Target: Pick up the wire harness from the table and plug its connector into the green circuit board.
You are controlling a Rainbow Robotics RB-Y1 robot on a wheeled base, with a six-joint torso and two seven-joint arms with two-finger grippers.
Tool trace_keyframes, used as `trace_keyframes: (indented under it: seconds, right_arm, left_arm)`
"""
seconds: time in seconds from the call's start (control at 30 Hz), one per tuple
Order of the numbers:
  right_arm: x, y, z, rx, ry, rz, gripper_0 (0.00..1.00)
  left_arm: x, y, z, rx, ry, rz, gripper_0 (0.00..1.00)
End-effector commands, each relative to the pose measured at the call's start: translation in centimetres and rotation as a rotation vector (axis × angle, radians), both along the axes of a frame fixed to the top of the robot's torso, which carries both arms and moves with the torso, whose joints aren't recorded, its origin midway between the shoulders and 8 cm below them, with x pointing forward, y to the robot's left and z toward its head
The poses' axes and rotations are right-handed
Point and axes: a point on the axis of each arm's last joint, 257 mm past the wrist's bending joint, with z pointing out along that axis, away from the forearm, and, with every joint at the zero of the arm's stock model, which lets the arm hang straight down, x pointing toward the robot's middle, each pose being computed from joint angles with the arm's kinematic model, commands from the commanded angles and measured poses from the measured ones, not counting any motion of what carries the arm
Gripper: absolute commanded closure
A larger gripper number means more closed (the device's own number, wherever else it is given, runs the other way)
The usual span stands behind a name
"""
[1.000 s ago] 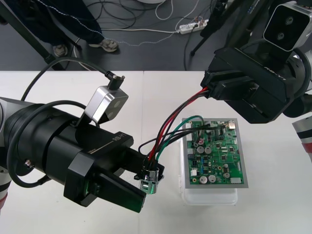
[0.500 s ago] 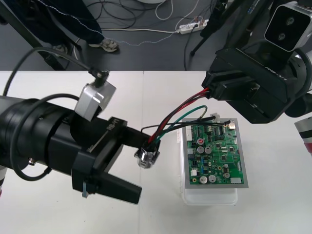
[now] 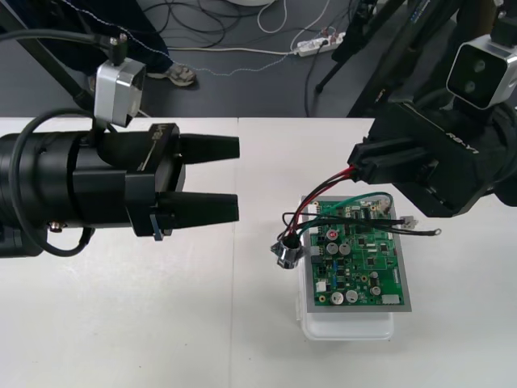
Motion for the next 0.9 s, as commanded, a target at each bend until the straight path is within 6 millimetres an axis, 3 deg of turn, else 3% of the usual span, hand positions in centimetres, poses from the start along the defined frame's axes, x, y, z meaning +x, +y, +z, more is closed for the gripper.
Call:
trace_keyframes:
  seconds: [0.03,0.27,0.5,0.9]
  right_arm:
    - [-0.4,-2.0,-0.1,-0.041,-0.03,-0.072,1.0]
    - [-1.3,-2.3,-2.4,-0.086,-0.063,-0.128,1.0]
    - [-0.4,-1.7,-3.5,-0.092,-0.109,-0.23,1.0]
    - [0.6,0.4,-3.4,-0.077,-0.12,-0.382,1.0]
  left_arm:
    - [2.1,1.7,2.3,-0.028,-0.085,0.102,0.0]
    - [2.9,2.7,3.1,0.005,-0.109,0.129,0.0]
    - [3.7,3.9,3.9,0.072,-0.135,0.158,0.0]
    - [2.7,2.1,3.1,0.127,-0.135,0.091,0.0]
